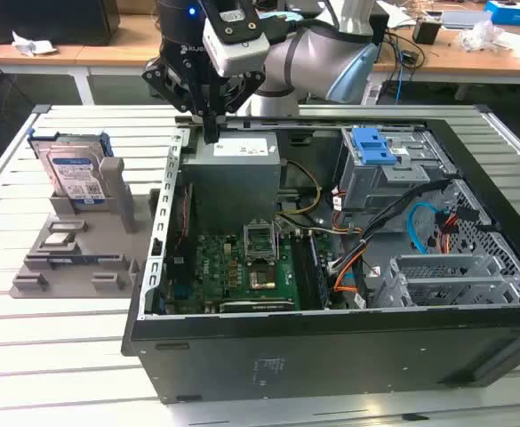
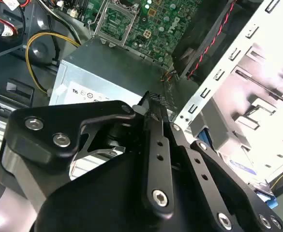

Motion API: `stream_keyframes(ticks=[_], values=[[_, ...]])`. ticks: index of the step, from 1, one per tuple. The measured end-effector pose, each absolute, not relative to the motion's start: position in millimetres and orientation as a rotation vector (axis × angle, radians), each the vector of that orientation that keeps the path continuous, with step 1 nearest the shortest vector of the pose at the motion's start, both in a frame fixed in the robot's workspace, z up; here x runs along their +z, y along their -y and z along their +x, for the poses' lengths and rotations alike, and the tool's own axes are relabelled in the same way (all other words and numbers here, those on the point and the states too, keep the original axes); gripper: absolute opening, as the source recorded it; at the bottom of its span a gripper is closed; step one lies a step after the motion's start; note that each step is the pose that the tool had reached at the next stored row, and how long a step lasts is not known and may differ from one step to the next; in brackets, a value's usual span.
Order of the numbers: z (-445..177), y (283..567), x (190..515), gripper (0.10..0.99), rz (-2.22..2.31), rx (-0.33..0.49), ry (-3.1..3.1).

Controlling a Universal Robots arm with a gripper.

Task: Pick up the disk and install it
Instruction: 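Reach for the disk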

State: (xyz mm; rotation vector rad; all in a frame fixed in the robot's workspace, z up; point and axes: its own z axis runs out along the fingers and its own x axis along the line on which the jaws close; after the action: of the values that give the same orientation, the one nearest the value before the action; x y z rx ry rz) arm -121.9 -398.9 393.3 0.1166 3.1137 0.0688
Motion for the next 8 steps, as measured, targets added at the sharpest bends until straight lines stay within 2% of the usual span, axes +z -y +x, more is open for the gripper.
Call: stream_keyframes(ticks=[8], values=[[-138, 399, 393, 0.106, 0.117, 0.069, -3.114]])
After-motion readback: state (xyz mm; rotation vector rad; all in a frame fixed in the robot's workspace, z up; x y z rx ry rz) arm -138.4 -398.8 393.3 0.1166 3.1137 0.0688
